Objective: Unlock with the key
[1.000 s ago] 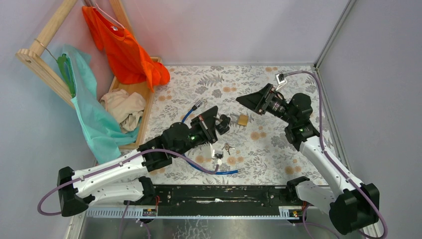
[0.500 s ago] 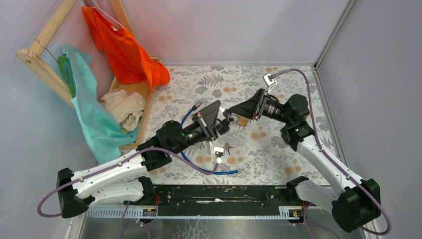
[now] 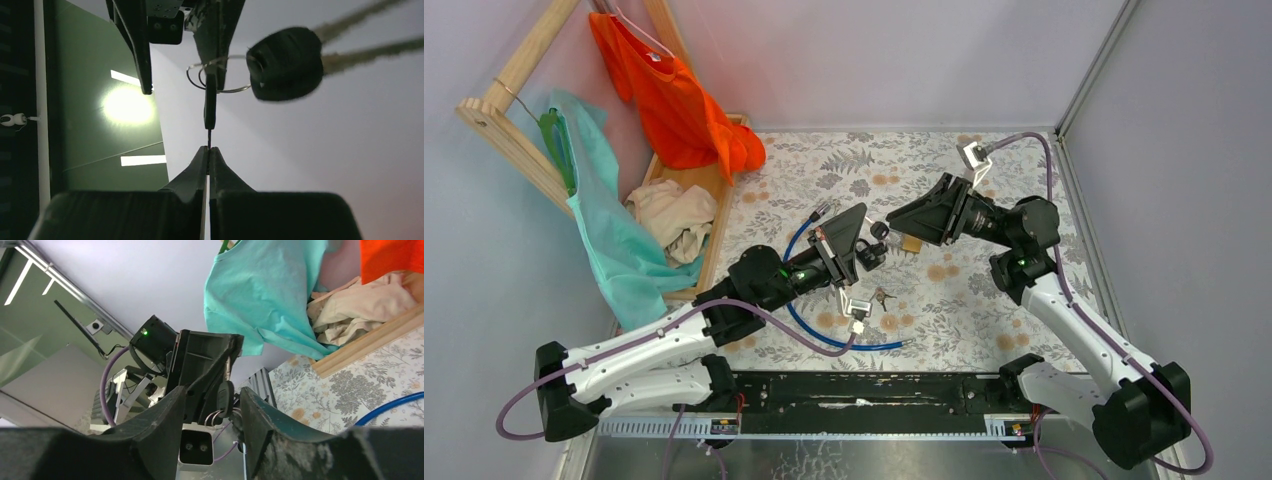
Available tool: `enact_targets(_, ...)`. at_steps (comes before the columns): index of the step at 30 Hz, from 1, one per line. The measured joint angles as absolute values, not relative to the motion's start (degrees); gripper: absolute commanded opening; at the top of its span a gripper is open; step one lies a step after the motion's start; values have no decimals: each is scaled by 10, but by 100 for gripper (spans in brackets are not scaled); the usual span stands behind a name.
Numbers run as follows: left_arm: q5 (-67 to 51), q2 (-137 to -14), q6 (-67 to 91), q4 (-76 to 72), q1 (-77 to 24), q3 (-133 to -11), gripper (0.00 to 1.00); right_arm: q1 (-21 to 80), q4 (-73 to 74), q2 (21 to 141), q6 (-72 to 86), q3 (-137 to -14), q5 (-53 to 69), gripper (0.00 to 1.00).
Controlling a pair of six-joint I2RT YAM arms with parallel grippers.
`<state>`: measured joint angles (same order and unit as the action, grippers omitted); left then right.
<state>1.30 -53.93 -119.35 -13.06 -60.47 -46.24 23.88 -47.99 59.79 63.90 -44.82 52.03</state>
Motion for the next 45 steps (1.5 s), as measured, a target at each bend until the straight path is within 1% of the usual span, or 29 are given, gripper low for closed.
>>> enact_targets(5, 15, -541, -1193, -136, -603, -461, 0, 259, -482, 603, 637, -448, 529, 47)
enact_targets(10, 16, -545, -1193, -138, -603, -461, 0, 277, -424, 604, 604, -452, 529, 39)
enact_targets(12, 16, -545, -1193, -139, -603, -461, 0, 281, -412, 605, 597, -455, 528, 27)
enact_targets(14, 16, -546, -1193, -141, -603, -461, 0, 285, -406, 609, 594, -461, 521, 7)
enact_targets(15, 16, -546, -1194, -143, -603, -461, 0, 285, -404, 611, 591, -463, 518, 0)
enact_targets(19, 17, -546, -1195, -150, -603, -456, 0, 286, -391, 613, 594, -464, 507, 0)
enact_targets(20, 17, -546, -1195, -152, -603, -455, 7, 286, -388, 613, 594, -464, 506, 0)
enact_targets(21, 17, -546, -1195, -154, -603, -453, 23, 286, -384, 612, 592, -464, 505, 0)
enact_targets(22, 18, -547, -1196, -157, -603, -452, 45, 286, -380, 611, 588, -465, 504, 0)
enact_targets(23, 19, -548, -1198, -158, -603, -451, 62, 287, -375, 610, 582, -465, 503, 0)
enact_targets(24, 20, -548, -1200, -161, -603, -450, 72, 287, -364, 606, 572, -465, 501, 0)
enact_targets(26, 26, -550, -1200, -168, -603, -450, 87, 287, -338, 597, 545, -468, 500, 0)
enact_targets(27, 32, -550, -1199, -171, -603, -451, 92, 287, -323, 591, 529, -469, 499, 0)
enact_targets(29, 46, -550, -1199, -170, -603, -453, 99, 287, -292, 580, 495, -473, 499, 0)
enact_targets(31, 66, -550, -1197, -153, -603, -464, 100, 288, -258, 571, 457, -482, 500, 0)
enact_targets(33, 88, -550, -1157, -100, -603, -495, 100, 288, -231, 566, 422, -493, 501, 0)
enact_targets(37, 101, -547, -975, 50, -595, -597, 100, 288, -190, 556, 363, -504, 507, 0)
enact_targets(40, 71, -529, -818, 151, -584, -661, 100, 288, -167, 553, 331, -513, 517, 0)
enact_targets(45, -1, -526, -591, 278, -558, -713, 100, 288, -147, 552, 298, -523, 542, 0)
